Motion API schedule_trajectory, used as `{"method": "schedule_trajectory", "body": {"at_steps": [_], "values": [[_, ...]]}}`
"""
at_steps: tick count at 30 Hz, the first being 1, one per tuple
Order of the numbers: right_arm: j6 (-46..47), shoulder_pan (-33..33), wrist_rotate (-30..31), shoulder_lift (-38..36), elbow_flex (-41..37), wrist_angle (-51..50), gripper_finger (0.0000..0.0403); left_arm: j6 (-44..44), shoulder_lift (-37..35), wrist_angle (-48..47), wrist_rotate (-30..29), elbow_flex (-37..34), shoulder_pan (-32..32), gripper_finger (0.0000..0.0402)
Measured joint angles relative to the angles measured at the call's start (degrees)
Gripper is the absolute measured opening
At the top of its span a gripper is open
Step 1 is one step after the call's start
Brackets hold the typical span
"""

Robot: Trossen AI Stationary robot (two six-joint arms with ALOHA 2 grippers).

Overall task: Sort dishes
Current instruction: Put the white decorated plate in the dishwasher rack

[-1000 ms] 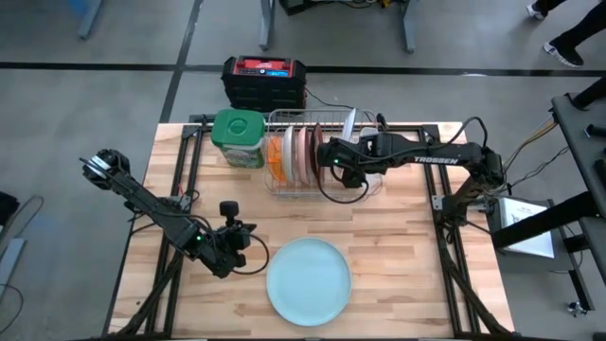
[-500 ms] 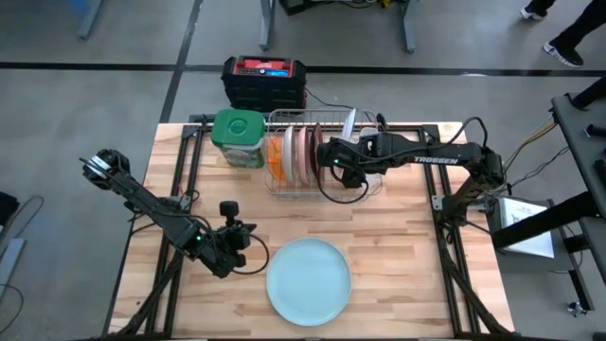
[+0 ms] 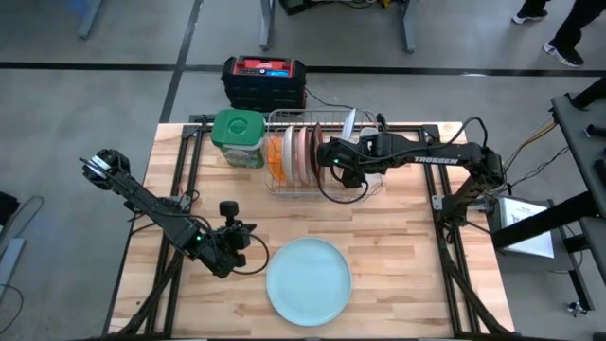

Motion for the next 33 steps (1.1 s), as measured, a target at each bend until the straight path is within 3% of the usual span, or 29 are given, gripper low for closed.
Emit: {"method": "schedule_trajectory", "body": {"at_steps": [21,26,33], "values": [[0.2,0.0,-0.6,0.0,0.0,0.3,0.0000,-0.3,0.0,-0.1,0.0,0.0,0.0,0.0000],[5.0,-0.5,-5.2,-0.4,-0.5,1.1,0.0000,-0.6,0.0,-0.1,0.0,0.0,0.0,0.0000],[3.5,-0.6,-3.3,-1.3,-1.4,1.4,0.0000,-0.7,0.0,-0.3,0.1,0.0,0.0,0.0000]]}}
